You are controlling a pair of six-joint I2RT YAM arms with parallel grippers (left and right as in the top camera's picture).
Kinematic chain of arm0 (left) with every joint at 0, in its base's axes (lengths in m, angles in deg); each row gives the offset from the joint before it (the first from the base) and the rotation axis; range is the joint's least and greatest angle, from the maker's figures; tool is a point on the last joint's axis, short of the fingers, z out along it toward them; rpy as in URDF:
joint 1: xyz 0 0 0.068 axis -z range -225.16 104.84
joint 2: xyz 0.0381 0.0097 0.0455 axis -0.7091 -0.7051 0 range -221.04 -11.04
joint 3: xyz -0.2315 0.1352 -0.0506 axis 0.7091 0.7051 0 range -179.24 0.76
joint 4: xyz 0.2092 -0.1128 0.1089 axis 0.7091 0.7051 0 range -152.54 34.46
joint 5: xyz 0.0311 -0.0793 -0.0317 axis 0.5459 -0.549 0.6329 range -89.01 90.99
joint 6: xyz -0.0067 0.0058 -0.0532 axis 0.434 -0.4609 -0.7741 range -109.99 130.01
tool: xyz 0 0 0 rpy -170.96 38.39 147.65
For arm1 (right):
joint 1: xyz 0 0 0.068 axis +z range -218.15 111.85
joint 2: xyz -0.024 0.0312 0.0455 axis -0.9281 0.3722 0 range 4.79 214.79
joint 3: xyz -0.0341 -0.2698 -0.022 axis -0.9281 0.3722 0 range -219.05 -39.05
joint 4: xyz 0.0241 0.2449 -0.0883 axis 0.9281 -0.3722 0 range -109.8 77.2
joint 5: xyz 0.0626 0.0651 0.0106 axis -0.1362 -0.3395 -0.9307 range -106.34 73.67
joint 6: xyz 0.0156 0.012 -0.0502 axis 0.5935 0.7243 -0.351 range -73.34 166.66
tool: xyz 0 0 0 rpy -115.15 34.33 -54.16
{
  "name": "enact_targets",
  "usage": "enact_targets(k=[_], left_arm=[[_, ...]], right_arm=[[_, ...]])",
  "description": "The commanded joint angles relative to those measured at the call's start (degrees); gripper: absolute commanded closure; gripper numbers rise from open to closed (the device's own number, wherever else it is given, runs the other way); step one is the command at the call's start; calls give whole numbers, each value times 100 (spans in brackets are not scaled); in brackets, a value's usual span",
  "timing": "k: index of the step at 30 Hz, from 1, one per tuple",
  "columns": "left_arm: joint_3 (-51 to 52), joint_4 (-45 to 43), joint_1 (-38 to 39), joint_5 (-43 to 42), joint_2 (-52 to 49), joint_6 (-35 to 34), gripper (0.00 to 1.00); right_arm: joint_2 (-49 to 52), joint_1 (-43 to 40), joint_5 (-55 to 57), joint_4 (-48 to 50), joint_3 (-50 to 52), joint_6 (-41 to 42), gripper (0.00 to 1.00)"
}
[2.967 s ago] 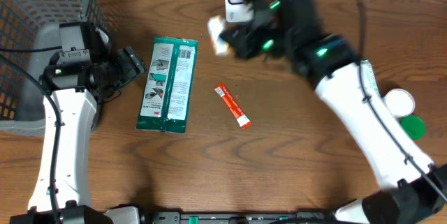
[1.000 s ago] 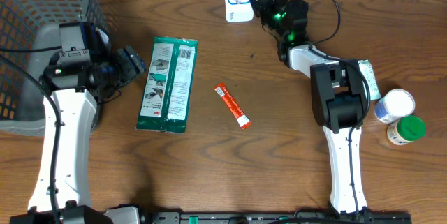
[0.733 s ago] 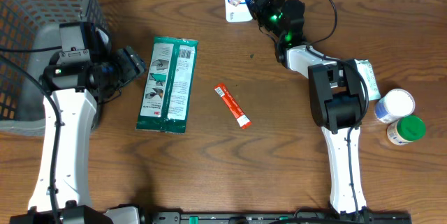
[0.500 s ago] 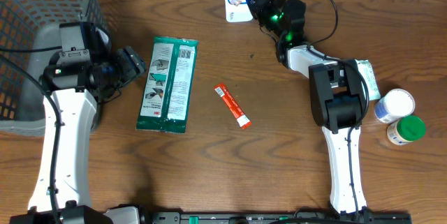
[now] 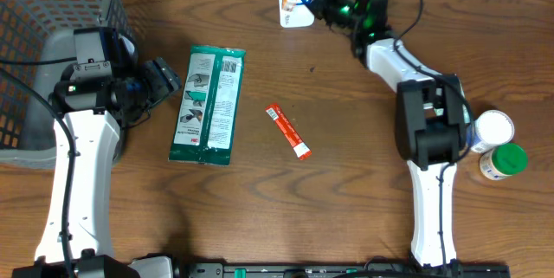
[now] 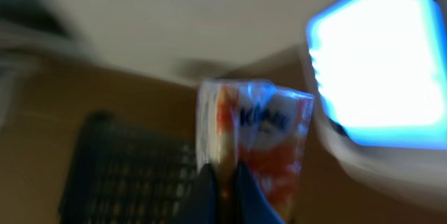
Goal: Scan the item barcode
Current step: 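Carry the Kleenex pack to the right edge beside the swab tub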
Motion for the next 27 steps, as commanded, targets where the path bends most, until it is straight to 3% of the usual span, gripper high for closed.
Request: enact_targets(k=[1, 6, 9, 13, 17, 22, 27], left_arm=[[-136, 15, -24, -46, -31, 61, 19], [-136, 15, -24, -46, -31, 61, 19], [-136, 15, -24, -46, -31, 61, 19], [-136, 15, -24, -46, -31, 61, 19], [-136, 15, -24, -46, -31, 61, 19], [-136, 15, -24, -46, -31, 61, 19], [-136, 15, -24, -46, -31, 61, 19]], right_arm=[[-1491, -48, 483, -1998, -72, -1963, 99], [-2979, 127, 2203, -4942, -72, -3858, 99], [-3639, 227, 3176, -6518, -72, -4572, 99], [-4113, 197, 4553, -8644, -70, -5145, 98], [-4120, 70, 5914, -10454, 116, -5112, 99], [-4120, -79, 6367, -10699, 1054, -4865, 99], [-4120, -321, 6614, -9602, 2173, -4876, 98]])
